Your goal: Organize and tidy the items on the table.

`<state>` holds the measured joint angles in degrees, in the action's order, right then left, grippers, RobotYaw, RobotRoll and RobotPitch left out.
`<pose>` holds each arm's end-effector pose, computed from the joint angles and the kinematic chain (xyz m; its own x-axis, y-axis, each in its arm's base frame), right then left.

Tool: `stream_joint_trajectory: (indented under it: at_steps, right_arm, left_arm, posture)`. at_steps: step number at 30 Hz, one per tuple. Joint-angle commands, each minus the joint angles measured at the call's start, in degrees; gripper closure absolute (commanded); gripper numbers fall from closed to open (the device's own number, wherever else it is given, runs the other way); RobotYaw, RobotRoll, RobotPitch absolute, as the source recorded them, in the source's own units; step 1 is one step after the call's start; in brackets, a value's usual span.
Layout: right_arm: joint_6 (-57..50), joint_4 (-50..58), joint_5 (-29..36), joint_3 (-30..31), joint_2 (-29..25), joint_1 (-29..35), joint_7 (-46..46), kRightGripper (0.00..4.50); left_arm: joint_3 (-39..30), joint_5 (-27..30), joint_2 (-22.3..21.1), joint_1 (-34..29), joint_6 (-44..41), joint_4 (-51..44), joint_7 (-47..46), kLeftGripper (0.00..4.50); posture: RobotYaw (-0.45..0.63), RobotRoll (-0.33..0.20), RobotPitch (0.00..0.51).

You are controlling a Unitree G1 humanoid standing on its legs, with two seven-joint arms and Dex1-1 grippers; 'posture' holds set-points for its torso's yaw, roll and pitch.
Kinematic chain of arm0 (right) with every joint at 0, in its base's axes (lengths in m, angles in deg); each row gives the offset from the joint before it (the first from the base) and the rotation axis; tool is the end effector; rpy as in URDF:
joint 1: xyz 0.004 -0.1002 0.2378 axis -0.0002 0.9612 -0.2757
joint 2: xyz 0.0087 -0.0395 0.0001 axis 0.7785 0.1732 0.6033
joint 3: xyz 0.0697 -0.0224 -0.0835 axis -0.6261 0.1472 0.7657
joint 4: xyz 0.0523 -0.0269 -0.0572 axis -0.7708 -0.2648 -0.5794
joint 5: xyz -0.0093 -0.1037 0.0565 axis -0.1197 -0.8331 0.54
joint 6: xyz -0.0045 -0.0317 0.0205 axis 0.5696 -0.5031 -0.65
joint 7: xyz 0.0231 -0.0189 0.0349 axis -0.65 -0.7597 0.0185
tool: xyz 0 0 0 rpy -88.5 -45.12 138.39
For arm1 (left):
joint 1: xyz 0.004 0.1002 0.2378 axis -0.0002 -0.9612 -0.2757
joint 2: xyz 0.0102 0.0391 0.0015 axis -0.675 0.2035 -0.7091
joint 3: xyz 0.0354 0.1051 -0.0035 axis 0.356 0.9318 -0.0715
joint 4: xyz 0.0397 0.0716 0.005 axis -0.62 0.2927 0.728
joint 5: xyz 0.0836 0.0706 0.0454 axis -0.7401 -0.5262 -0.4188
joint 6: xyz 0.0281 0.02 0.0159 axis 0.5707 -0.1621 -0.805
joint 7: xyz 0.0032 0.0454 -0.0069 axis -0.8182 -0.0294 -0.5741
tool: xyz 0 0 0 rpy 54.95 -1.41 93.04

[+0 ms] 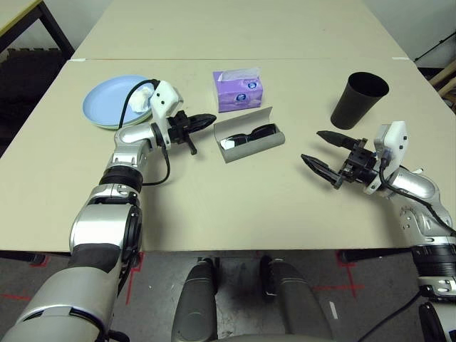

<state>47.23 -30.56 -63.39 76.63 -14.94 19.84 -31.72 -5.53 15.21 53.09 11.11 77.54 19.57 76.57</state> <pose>0.2805 -0.2571 0.1235 0.6598 0.7402 0.1296 -0.7091 0.6704 -0.2187 0.3809 0.2324 0.1596 0.5643 -0.8224 -0.0727 0.8003 0.5233 0.2929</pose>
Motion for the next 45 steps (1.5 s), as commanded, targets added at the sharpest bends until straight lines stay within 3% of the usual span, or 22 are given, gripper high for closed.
stream_joint_trajectory:
  at_steps: [1, 30, 45]
  right_arm:
    - [0.5, 1.1, 1.4, -1.6, 0.6, 2.2, -1.1, 0.0]
    - [-2.4, 7.4, 2.7, -0.8, 0.9, 1.9, -4.0, 0.0]
    - [-2.5, 7.2, 2.5, -0.8, 0.6, 1.1, -4.1, 0.0]
  left_arm:
    - [0.4, -0.8, 0.2, 1.1, -0.3, 0.6, 0.4, 4.48]
    - [3.1, -3.0, 0.8, -0.1, -2.0, 0.1, 2.4, 4.48]
    - [2.7, 0.7, 2.0, -4.7, -7.2, -8.7, 10.5, 4.48]
  posture:
    - [0.03, 0.0, 0.202]
    - [0.01, 0.0, 0.207]
    - [0.02, 0.0, 0.203]
